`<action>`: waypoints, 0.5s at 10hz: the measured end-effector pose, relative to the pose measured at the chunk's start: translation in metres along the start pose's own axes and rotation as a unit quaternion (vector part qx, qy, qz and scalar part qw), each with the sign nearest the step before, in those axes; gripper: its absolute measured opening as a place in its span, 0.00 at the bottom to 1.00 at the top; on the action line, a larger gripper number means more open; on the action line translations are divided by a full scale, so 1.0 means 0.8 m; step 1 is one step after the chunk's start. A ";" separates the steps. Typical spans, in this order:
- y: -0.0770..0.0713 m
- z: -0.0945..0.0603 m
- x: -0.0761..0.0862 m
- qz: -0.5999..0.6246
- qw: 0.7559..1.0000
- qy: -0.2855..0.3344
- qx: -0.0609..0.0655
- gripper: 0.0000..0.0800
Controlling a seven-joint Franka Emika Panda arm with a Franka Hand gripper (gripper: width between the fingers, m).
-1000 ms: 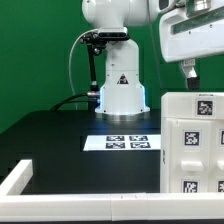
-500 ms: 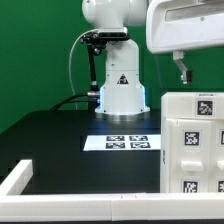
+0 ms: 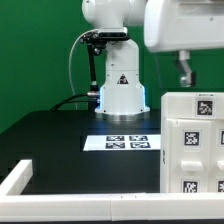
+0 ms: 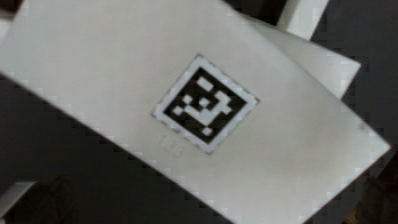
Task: Assemble cabinet
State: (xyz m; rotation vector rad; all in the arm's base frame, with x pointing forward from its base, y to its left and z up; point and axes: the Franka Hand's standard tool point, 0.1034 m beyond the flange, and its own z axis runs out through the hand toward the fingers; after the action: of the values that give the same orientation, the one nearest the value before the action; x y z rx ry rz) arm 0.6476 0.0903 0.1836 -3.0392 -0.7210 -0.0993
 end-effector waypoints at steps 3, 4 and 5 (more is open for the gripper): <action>0.006 0.001 -0.004 -0.083 0.996 -0.006 -0.007 1.00; 0.008 0.002 -0.005 -0.141 0.990 -0.011 -0.015 1.00; 0.002 0.007 -0.006 -0.222 0.975 -0.020 -0.028 1.00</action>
Offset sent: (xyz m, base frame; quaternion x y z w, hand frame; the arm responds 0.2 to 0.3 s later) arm 0.0000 0.0000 0.0000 0.0000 0.0000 -0.1938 0.9810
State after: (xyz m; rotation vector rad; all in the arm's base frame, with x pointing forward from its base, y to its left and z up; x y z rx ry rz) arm 0.6445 0.0866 0.1780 -2.8766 -1.4088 -0.0626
